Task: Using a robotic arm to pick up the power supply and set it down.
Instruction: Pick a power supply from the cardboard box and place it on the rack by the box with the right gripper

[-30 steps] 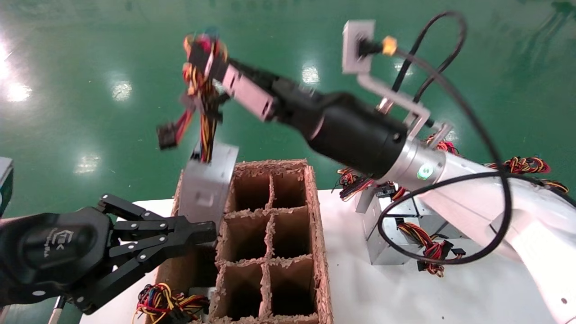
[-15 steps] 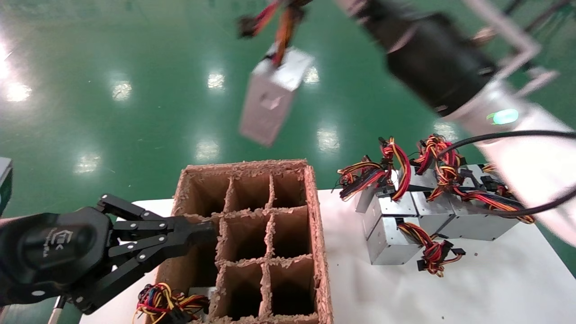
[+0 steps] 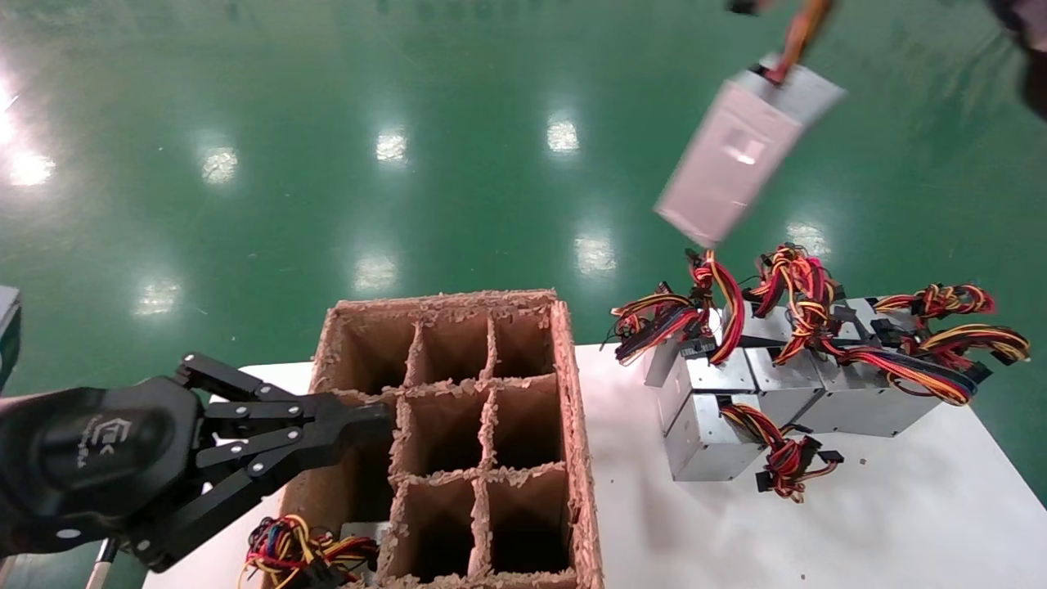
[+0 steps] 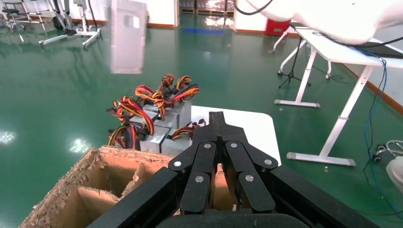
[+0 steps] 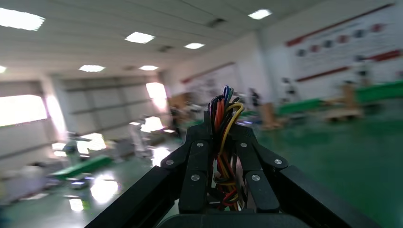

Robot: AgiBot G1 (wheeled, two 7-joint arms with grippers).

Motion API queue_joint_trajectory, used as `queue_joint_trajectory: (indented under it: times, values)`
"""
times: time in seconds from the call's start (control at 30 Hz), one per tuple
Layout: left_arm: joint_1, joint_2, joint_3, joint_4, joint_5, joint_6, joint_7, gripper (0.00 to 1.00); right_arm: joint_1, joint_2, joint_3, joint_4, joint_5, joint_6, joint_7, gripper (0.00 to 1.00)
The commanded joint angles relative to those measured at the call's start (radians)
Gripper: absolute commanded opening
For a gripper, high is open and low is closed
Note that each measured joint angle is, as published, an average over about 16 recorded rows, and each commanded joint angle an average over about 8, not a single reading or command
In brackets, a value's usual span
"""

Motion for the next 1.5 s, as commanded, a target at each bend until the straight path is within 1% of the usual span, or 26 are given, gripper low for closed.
queue_joint_trajectory:
  times: [0.03,0.13,0.27,0.37,0.5,0.6,0.7,0.9,1.03,1.17,1.33,1.5]
  values:
    - [0.0,0.0,0.0,0.0,0.0,0.0,0.0,0.0,-0.051,0.061,0.036,0.057,0.017,0.056,-0.01,0.0]
    - [0.0,0.0,0.0,0.0,0.0,0.0,0.0,0.0,-0.154,0.138,0.106,0.085,0.054,0.098,-0.028,0.0]
    - [0.0,0.0,0.0,0.0,0.0,0.0,0.0,0.0,-0.308,0.218,0.211,0.09,0.11,0.123,-0.055,0.0]
    - [0.0,0.0,0.0,0.0,0.0,0.0,0.0,0.0,-0.44,0.254,0.301,0.09,0.151,0.135,-0.081,0.0]
    - [0.0,0.0,0.0,0.0,0.0,0.0,0.0,0.0,-0.632,0.271,0.436,0.094,0.196,0.136,-0.12,0.0]
    - [0.0,0.0,0.0,0.0,0.0,0.0,0.0,0.0,-0.775,0.265,0.542,0.097,0.217,0.116,-0.143,0.0]
    - [0.0,0.0,0.0,0.0,0.0,0.0,0.0,0.0,-0.911,0.249,0.649,0.101,0.228,0.077,-0.159,0.0]
    - [0.0,0.0,0.0,0.0,0.0,0.0,0.0,0.0,-1.13,0.212,0.825,0.106,0.231,-0.05,-0.154,0.0]
    - [0.0,0.0,0.0,0.0,0.0,0.0,0.0,0.0,-1.232,0.194,0.897,0.105,0.223,-0.142,-0.135,0.0]
    - [0.0,0.0,0.0,0.0,0.0,0.0,0.0,0.0,-1.304,0.185,0.934,0.103,0.209,-0.196,-0.115,0.0]
    - [0.0,0.0,0.0,0.0,0.0,0.0,0.0,0.0,-1.357,0.185,0.942,0.103,0.196,-0.202,-0.091,0.0]
    - [0.0,0.0,0.0,0.0,0.0,0.0,0.0,0.0,-1.377,0.189,0.933,0.104,0.191,-0.189,-0.075,0.0]
